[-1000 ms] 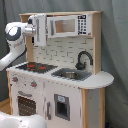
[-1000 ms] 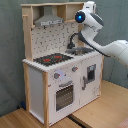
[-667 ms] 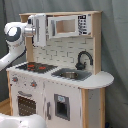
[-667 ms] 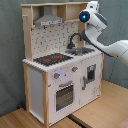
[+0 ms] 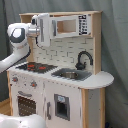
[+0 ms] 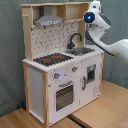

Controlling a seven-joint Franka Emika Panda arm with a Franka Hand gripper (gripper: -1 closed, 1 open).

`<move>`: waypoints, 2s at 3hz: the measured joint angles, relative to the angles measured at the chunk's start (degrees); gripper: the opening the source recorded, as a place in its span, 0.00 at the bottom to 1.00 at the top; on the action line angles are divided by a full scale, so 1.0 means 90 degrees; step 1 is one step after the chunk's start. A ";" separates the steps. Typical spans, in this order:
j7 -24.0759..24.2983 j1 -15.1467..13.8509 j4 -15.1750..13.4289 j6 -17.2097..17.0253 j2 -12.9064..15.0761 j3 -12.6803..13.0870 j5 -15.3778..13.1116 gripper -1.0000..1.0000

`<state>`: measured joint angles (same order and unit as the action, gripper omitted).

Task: Play with the kitchen

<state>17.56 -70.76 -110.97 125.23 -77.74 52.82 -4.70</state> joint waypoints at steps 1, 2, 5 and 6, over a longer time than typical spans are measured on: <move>-0.0062 0.0167 -0.0407 0.0514 -0.0010 -0.0163 0.0000 0.00; -0.0062 0.0496 -0.0886 0.0862 -0.0072 -0.0236 0.0000 0.00; -0.0090 0.1079 -0.1724 0.1683 -0.0343 -0.0423 0.0000 1.00; -0.0114 0.1472 -0.1372 0.1763 -0.0650 -0.0481 0.0023 1.00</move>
<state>16.54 -57.51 -123.31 141.10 -83.59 48.49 -4.50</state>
